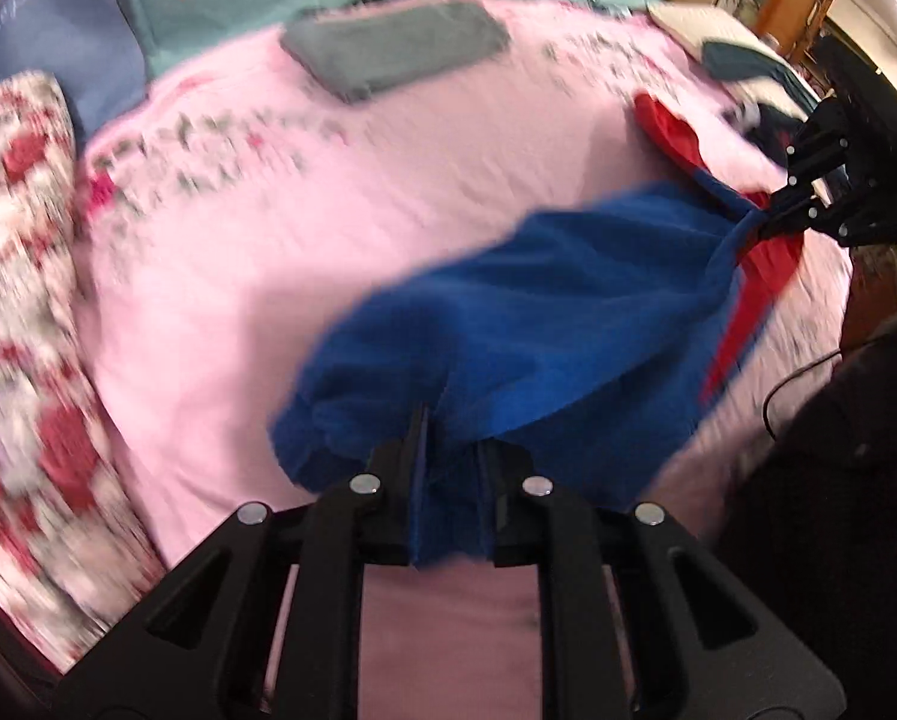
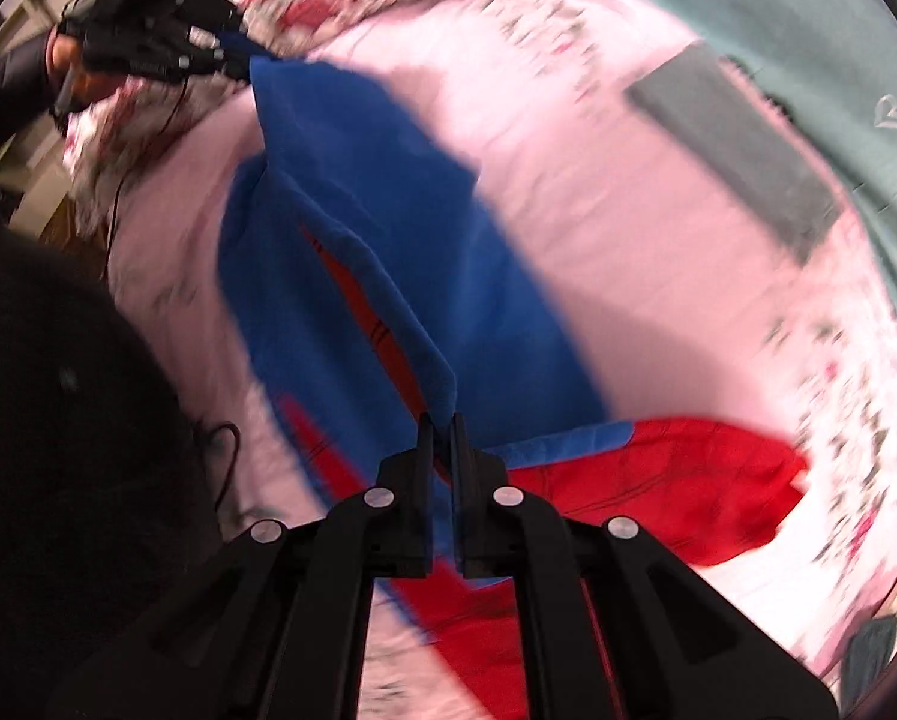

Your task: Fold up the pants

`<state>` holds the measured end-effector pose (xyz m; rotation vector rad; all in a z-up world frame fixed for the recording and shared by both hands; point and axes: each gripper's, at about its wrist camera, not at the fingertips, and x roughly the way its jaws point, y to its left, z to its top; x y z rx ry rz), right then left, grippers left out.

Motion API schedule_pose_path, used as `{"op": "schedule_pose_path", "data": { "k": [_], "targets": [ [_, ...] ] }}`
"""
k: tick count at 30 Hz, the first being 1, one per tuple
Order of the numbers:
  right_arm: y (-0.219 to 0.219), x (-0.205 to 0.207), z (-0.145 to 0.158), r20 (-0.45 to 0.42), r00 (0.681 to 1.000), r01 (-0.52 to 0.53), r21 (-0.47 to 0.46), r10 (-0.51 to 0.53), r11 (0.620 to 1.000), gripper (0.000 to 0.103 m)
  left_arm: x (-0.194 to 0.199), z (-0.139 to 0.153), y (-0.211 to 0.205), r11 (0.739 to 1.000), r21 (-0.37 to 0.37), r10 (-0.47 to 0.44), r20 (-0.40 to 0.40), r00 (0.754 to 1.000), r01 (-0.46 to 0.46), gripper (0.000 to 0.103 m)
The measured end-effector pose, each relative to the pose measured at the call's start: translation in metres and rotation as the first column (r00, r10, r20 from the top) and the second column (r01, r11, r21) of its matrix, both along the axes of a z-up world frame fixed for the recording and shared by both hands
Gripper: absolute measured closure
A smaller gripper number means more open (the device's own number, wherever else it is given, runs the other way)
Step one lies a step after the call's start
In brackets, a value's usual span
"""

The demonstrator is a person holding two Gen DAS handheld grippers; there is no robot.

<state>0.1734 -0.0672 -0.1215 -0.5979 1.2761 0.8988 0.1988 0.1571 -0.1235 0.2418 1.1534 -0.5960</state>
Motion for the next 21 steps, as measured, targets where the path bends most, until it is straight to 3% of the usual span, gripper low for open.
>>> {"op": "schedule_pose_path", "data": {
  "k": [5,12,14,15,16,17,18,20,21],
  "targets": [
    [0.010,-0.039,-0.036,-0.043,0.999,0.017,-0.033,-0.019,0.999,0.099,-0.028,-0.039,0.001,1.000,0.028,0.001,-0.070,0.998,0.001,0.089],
    [0.012,-0.056,-0.080,-0.080,0.986,0.143,-0.065,-0.148,0.988,0.097,-0.039,-0.071,0.009,0.999,0.001,0.036,-0.052,0.998,-0.036,0.087],
    [0.008,-0.055,-0.076,-0.115,0.971,0.207,-0.035,-0.209,0.978,0.087,-0.043,-0.071,0.010,0.999,0.016,0.038,-0.050,0.998,-0.037,0.083],
    [0.005,-0.055,-0.070,-0.145,0.961,0.234,-0.027,-0.235,0.972,0.072,-0.046,-0.069,0.011,0.999,0.027,0.032,-0.049,0.998,-0.031,0.081],
    [0.001,-0.055,-0.062,-0.155,0.953,0.258,-0.025,-0.259,0.966,0.068,-0.051,-0.061,0.012,0.999,0.047,0.025,-0.039,0.999,-0.023,0.060],
    [-0.007,-0.053,-0.046,-0.159,0.942,0.299,-0.009,-0.297,0.954,0.067,-0.056,-0.052,0.014,0.998,0.067,0.022,-0.009,1.000,-0.022,0.026],
    [-0.014,-0.051,-0.033,-0.152,0.933,0.332,0.014,-0.326,0.943,0.067,-0.064,-0.041,0.017,0.996,0.087,0.023,0.041,0.999,-0.027,0.016],
    [-0.040,-0.039,0.000,-0.121,0.896,0.439,0.096,-0.427,0.894,0.065,-0.074,-0.017,0.021,0.995,0.098,0.019,0.103,0.995,-0.030,0.014],
    [-0.058,-0.025,0.018,-0.079,0.856,0.517,0.134,-0.511,0.845,0.063,-0.074,-0.009,0.022,0.996,0.086,0.028,0.107,0.994,-0.037,0.014]
  ]
}}
